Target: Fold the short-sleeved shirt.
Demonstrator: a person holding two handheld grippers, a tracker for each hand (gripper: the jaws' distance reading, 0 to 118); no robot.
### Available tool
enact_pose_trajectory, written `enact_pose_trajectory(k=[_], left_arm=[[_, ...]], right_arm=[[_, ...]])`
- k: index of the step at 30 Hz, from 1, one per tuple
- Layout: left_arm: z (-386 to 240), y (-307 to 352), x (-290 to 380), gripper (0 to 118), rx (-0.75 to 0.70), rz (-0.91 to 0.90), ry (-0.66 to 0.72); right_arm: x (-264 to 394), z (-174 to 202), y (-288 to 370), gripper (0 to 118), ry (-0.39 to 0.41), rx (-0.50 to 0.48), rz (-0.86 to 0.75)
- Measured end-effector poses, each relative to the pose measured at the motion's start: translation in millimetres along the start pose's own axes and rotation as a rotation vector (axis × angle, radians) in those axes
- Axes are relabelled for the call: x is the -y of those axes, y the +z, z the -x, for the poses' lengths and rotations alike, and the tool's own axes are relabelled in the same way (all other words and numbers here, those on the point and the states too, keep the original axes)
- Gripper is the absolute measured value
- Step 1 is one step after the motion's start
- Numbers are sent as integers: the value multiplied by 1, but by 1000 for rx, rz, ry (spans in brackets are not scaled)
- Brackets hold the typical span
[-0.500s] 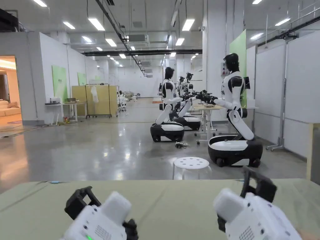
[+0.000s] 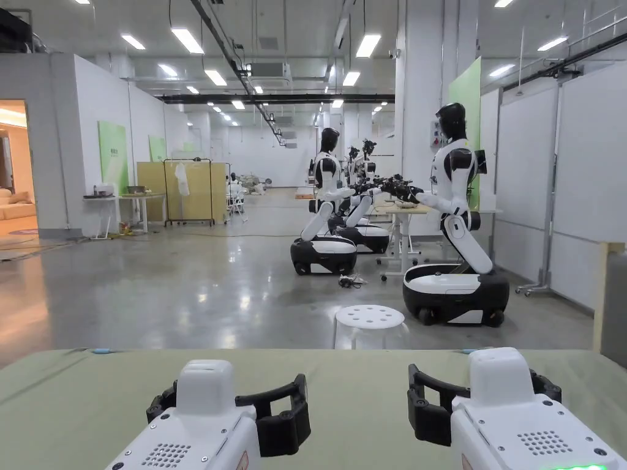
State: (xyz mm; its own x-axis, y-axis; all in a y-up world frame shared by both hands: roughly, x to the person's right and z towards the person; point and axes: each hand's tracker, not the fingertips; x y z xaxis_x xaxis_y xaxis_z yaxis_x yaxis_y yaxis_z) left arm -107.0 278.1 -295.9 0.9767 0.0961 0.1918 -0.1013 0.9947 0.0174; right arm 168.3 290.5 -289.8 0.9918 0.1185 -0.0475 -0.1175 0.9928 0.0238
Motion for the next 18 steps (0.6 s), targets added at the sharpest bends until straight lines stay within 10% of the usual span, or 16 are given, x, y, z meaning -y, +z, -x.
enact_pose_trajectory(k=[18], left_arm=[[15,13,-10,118,-8,-13,15]], right_arm=[[-5,-15,-4,100,-101,-31,27]])
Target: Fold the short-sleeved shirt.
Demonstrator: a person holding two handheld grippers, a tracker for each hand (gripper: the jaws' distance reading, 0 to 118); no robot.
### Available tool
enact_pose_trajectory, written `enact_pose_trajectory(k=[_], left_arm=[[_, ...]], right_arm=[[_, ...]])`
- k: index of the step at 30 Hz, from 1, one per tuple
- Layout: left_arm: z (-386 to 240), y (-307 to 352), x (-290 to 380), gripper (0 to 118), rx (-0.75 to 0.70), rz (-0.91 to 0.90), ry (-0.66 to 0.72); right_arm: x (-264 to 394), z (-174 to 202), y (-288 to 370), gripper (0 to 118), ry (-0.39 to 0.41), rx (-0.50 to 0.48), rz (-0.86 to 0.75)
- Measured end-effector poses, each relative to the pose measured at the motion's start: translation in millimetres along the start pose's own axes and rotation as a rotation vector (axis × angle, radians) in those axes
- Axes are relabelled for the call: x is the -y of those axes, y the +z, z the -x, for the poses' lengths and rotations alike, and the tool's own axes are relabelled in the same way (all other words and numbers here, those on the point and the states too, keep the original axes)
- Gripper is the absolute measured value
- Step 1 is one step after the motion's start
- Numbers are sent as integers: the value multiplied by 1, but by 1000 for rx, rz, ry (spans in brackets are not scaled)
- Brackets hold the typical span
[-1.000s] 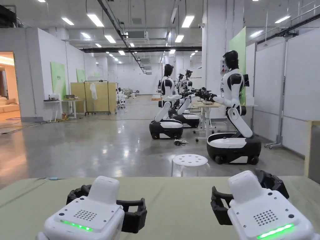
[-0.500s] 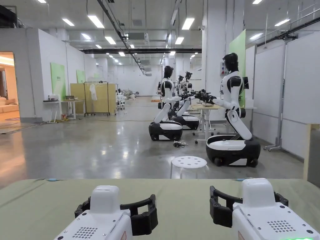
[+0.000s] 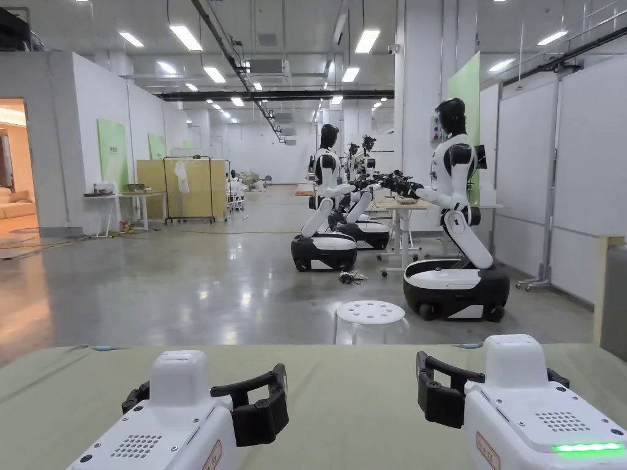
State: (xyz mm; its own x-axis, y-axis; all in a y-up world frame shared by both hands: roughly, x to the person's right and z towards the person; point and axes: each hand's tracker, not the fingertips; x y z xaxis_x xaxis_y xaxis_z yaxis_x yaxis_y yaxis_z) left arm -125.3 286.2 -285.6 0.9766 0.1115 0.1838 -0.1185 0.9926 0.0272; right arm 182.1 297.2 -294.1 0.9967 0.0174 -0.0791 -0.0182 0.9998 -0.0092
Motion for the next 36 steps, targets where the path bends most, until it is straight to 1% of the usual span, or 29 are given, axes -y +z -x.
enact_pose_trajectory(k=[5,9,10,15,19,25,26,27,28,29,30,31,32,33,34,36], left_arm=[[4,1,1,118,-20,-5,19],[7,-1,-1,118,-6,11,34],[7,-1,0,118,11,5,32],[-2,-3,0,118,-16,13,-19],[-6,-4,1,118,-10,22,-21],[-5,-5,0,118,-13,36,-42],[-5,-5,-1,115,-6,43,-47],[-5,-5,-1,104,21,60,-55],[-6,-6,-1,81,28,72,-63],[-8,-5,0,36,19,72,-77],[-9,-5,0,0,4,68,-86],[-10,-9,0,0,-1,75,-78],[-6,-10,1,0,-11,96,-35],[-3,-12,2,0,35,122,10],[0,-14,1,0,53,136,38],[0,-16,4,0,30,102,1]], right_arm=[[-1,-3,0,100,7,17,3],[-1,-7,0,100,-13,19,17],[-1,-8,-1,100,-15,18,16],[-1,-6,-1,100,6,29,13],[-2,-5,1,100,17,18,18],[-3,-10,1,101,-3,30,20],[-3,-11,1,101,-5,28,28],[-3,-13,1,99,-7,20,40],[-3,-12,1,89,-5,18,49],[-3,-12,1,59,2,13,56],[-2,-10,1,3,13,18,52],[-1,-8,0,2,42,47,53],[-4,-6,-1,2,56,85,48],[-7,-9,1,2,56,45,51],[-6,-11,4,2,42,-20,66],[-10,-10,2,2,57,15,78]])
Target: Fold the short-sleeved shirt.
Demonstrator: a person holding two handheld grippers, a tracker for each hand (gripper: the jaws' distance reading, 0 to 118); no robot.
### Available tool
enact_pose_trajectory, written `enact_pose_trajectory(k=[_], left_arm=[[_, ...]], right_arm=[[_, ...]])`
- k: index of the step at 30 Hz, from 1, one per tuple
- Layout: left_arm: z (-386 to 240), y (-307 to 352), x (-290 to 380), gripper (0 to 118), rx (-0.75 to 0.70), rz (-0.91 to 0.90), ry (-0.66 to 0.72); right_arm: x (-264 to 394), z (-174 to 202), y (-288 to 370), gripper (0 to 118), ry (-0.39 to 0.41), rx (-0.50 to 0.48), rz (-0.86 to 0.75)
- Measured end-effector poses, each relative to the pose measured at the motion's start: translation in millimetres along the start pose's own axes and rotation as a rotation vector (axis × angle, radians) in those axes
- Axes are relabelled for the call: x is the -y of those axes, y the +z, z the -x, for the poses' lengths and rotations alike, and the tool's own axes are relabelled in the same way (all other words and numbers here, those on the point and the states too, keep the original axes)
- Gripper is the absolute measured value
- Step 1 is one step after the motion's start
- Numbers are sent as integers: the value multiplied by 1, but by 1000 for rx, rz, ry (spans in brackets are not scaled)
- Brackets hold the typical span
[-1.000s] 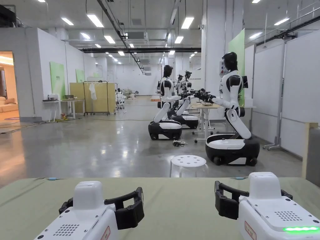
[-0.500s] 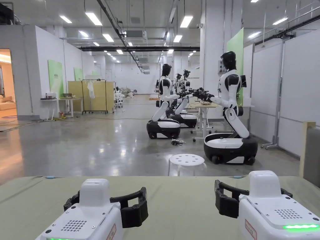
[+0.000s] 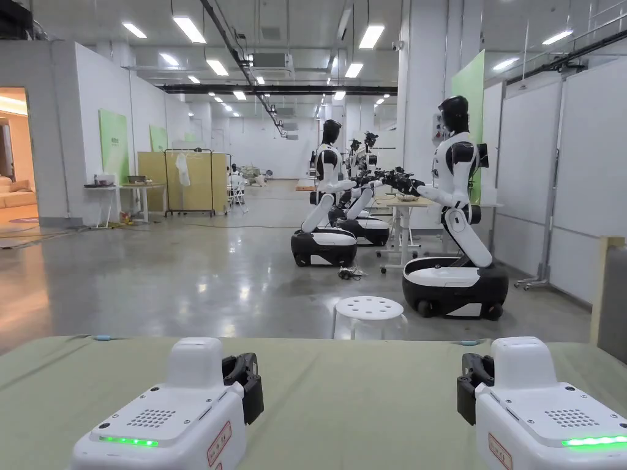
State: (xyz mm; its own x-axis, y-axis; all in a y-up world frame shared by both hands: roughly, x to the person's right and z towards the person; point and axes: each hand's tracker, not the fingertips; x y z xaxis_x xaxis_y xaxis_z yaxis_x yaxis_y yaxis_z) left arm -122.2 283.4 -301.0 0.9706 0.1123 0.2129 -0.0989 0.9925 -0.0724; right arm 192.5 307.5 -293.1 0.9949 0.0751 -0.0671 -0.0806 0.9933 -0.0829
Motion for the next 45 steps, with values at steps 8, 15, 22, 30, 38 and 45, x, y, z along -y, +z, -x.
enact_pose_trajectory(k=[8,15,22,30,38,45], left_arm=[[48,60,-17,0,-93,1,-51],[139,193,-30,0,-430,6,-77],[186,262,-31,0,-563,72,-41],[198,175,52,20,-268,451,145],[188,63,145,116,-91,819,95],[197,22,203,116,-109,1075,90]], right_arm=[[-2,38,-9,2,-28,-148,-7],[-5,199,-14,2,-61,-550,-28],[-5,266,1,2,-97,-678,-25],[29,250,-16,2,-53,-632,67],[76,235,-54,2,-11,-589,193],[94,225,-66,3,-26,-583,245]])
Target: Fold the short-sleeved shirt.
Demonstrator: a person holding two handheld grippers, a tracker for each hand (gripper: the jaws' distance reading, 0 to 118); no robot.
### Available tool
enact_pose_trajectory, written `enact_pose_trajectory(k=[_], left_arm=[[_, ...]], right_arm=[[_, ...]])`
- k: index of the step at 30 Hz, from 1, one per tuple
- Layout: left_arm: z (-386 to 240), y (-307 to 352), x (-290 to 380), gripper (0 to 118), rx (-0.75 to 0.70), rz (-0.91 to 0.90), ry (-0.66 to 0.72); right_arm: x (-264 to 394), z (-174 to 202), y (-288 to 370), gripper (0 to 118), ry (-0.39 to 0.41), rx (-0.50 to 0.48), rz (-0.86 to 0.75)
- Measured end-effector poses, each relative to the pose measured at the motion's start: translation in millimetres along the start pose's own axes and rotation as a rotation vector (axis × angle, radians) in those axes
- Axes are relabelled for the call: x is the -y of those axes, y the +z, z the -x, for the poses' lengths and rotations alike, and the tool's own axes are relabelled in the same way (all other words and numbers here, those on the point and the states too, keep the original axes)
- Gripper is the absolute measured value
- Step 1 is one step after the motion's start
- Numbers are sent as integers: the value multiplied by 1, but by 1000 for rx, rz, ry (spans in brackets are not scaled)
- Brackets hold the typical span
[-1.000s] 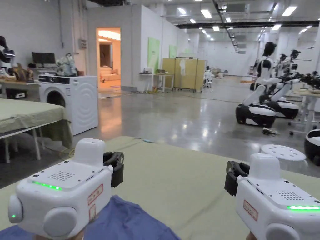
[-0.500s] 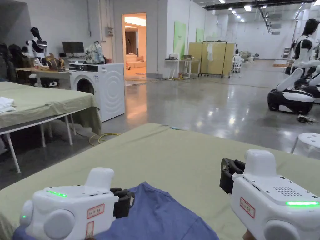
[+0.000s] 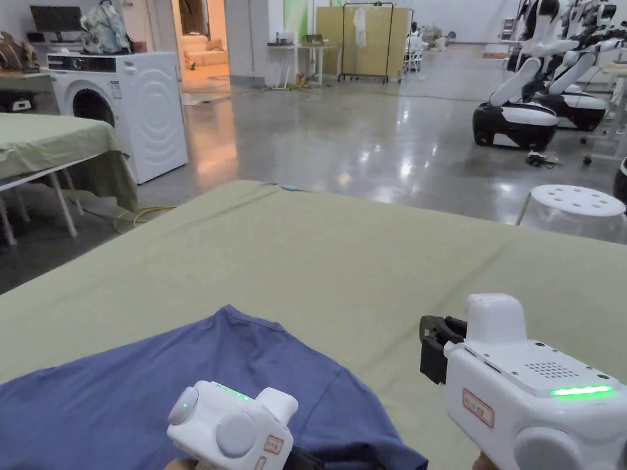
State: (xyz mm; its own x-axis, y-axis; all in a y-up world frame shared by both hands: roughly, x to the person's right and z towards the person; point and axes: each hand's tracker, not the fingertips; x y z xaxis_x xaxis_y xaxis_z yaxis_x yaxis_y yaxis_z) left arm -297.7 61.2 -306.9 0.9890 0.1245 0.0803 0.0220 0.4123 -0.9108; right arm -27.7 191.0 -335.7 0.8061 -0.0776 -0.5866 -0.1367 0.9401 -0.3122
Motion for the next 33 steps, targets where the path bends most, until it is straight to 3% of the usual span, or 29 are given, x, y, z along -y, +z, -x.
enact_pose_trajectory(k=[2,5,7,9,11,13,15,18,22,27,33], left_arm=[[-1,5,2,116,-27,-64,13],[1,11,0,92,-87,-96,67],[-1,17,-2,58,-116,-110,39],[-3,24,-7,8,-124,-143,7],[7,22,-12,7,-137,-138,53],[24,12,-11,7,-37,-92,157],[35,13,-4,7,50,-148,283],[41,36,-1,7,161,-266,343],[38,88,-43,7,355,-483,465],[-18,132,-132,7,611,-605,335],[-173,145,-219,7,818,-554,75]], right_arm=[[0,-1,-1,3,25,6,2],[-2,-5,-1,3,1,3,1],[-2,-7,2,3,-16,-4,-3],[-3,-9,6,3,-13,2,-8],[-1,-12,9,3,-14,16,-8],[1,-18,17,3,-32,19,-11],[4,-25,24,3,-36,29,-11],[6,-39,37,3,-27,68,-9],[5,-65,65,3,-76,115,-45],[2,-102,104,3,-88,215,-85],[2,-154,155,3,-123,337,-121]])
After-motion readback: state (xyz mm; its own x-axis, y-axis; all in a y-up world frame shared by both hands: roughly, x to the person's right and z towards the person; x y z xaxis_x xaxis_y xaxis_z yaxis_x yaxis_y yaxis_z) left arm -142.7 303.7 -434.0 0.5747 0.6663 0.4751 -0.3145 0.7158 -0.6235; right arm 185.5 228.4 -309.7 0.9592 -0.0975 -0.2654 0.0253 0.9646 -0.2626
